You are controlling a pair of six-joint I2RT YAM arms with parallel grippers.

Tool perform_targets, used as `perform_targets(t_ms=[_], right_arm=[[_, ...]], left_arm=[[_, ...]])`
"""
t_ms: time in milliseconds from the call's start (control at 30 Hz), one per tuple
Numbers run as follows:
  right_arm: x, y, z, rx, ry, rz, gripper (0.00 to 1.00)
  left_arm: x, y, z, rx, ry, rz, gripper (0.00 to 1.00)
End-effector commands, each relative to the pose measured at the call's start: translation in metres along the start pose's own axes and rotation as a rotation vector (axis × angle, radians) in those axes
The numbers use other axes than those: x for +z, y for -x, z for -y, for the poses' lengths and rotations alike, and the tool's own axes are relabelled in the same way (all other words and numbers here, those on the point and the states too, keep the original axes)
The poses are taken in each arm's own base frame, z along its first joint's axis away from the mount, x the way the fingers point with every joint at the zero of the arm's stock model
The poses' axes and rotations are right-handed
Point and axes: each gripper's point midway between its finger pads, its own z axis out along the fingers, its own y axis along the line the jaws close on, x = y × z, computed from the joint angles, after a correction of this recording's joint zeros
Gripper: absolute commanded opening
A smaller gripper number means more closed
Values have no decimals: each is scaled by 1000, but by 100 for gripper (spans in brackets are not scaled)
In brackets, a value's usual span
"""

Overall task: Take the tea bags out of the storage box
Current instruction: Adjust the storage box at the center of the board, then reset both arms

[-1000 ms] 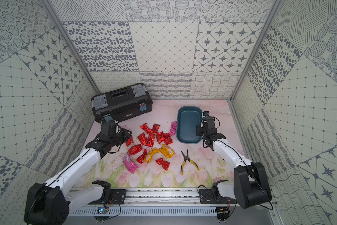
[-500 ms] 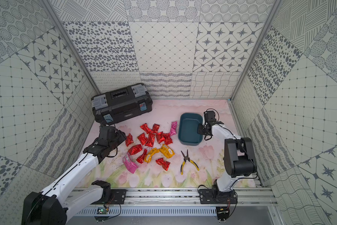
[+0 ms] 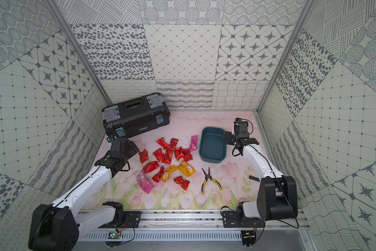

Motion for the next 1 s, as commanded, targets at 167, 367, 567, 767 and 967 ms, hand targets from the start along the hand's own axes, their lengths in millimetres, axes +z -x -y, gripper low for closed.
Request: perform_targets(t_ms=[167,367,567,767,967], right_arm=[[5,13,46,-3,-34,475,91],[17,2,39,-69,4,356,90],[-3,-10,52,-129,-68,352,91],[10,-25,45,-164,-18,358,91],[25,-23,35,-212,34,381,90]], left_arm=[[34,20,29,202,-208,115,98],[58,14,24,355,-150,131,98],[72,-8,40,409,-289,159,98],[75,-29,43,444,-368,243,98],[75,-30,44,445,-362,232,98]])
